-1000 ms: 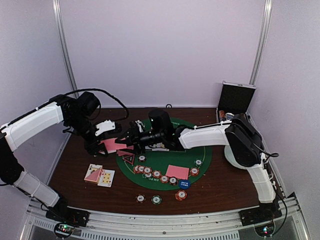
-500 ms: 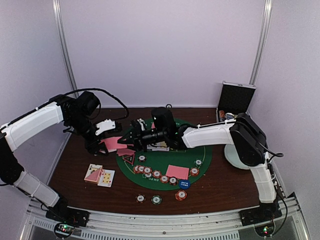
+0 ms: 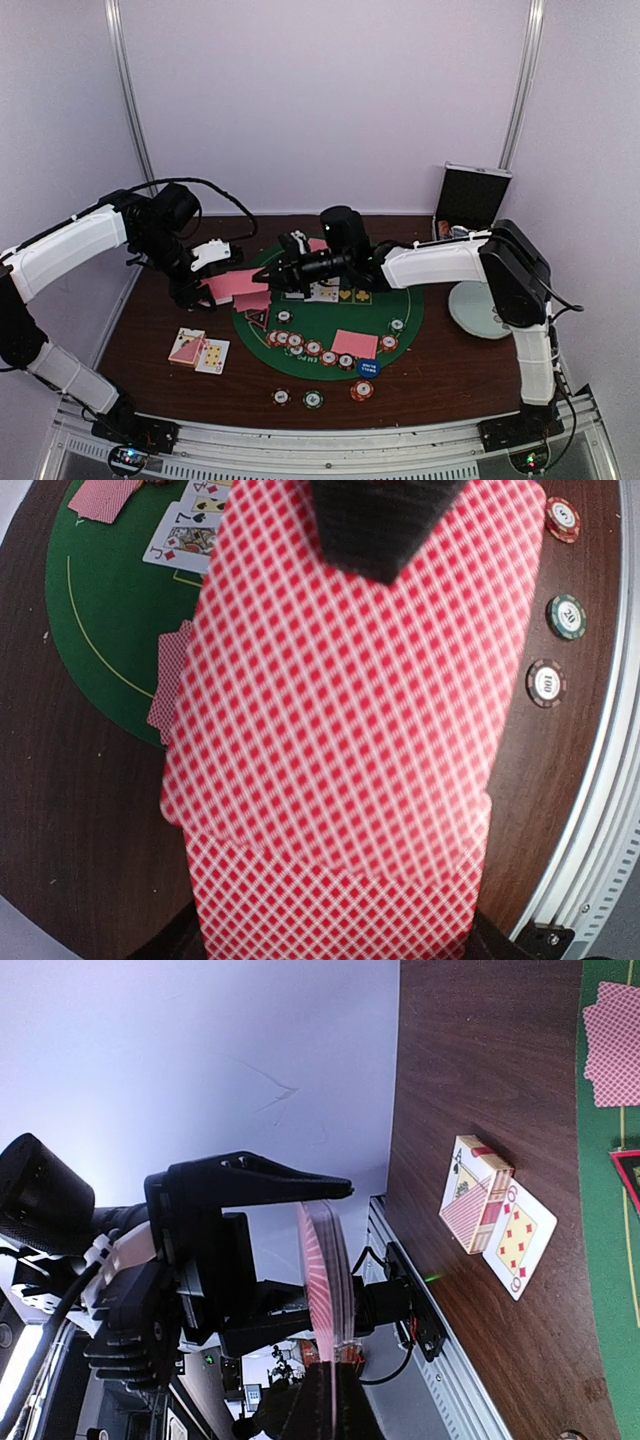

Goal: Distribute texas hold em gaming equipment

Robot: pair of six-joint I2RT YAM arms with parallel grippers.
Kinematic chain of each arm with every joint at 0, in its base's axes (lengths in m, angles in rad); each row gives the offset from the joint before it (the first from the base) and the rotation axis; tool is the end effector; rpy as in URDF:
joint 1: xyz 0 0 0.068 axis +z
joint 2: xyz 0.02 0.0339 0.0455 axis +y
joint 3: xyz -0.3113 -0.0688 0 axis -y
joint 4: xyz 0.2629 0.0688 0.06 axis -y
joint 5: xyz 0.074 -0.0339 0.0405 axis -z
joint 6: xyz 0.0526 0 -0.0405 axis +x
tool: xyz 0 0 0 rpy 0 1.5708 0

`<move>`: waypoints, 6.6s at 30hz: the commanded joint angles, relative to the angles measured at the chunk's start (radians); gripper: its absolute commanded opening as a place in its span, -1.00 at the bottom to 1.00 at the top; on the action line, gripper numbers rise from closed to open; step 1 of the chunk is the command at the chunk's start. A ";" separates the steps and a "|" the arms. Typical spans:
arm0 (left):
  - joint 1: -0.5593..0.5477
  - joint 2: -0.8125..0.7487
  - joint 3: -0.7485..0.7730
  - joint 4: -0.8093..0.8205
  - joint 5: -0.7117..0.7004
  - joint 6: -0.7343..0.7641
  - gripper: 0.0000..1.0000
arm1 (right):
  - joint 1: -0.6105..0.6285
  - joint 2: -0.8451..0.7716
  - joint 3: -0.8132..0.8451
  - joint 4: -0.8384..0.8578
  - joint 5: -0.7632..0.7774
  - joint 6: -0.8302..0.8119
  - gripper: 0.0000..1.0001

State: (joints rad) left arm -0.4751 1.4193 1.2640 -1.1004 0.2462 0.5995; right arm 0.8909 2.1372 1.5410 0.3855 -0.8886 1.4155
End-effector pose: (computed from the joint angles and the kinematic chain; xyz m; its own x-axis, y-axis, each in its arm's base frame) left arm 0.2438 -0.1398 0.3210 -0.4098 0.8262 -0.3866 0.8988 0.4381 -0.0165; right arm 0.3097 0.4480 0.2558 -0.9762 -0.2167 0.0091 -0.0197 0.1307 0.9912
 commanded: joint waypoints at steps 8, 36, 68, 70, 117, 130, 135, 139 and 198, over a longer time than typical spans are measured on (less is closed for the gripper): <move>0.000 -0.031 -0.001 0.026 -0.012 0.015 -1.00 | -0.158 -0.191 -0.131 -0.270 -0.039 -0.234 -1.00; 0.000 -0.043 -0.002 0.015 -0.012 0.022 -1.00 | -0.441 0.085 0.081 -0.822 0.179 -0.752 -0.85; 0.000 -0.016 0.035 0.012 0.041 -0.011 -1.00 | -0.056 -0.129 0.097 -0.460 0.140 -0.448 0.71; 0.000 -0.015 0.039 0.012 0.043 -0.015 -1.00 | -0.034 -0.102 0.115 -0.424 0.127 -0.420 0.72; -0.002 0.004 0.043 0.007 0.071 -0.018 -1.00 | 0.057 0.202 0.265 -0.148 0.049 -0.135 0.44; -0.002 0.006 0.021 0.011 0.059 -0.013 -1.00 | 0.048 0.097 0.178 -0.097 0.033 -0.122 -0.02; -0.002 0.005 0.013 0.016 0.053 -0.010 -1.00 | 0.051 0.063 0.145 -0.046 0.034 -0.081 -0.19; -0.002 0.006 0.010 0.019 0.051 -0.009 -1.00 | 0.055 0.032 0.109 -0.035 0.040 -0.071 -0.23; 0.110 -0.058 -0.145 0.079 -0.004 0.034 -1.00 | -0.397 -0.084 -0.197 -0.718 0.247 -0.708 -1.00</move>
State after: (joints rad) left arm -0.3828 1.3956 1.1324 -1.0595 0.2214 0.6163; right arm 0.4984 2.0499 1.3659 -0.3038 -0.6922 0.7536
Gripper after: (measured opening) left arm 0.677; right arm 0.021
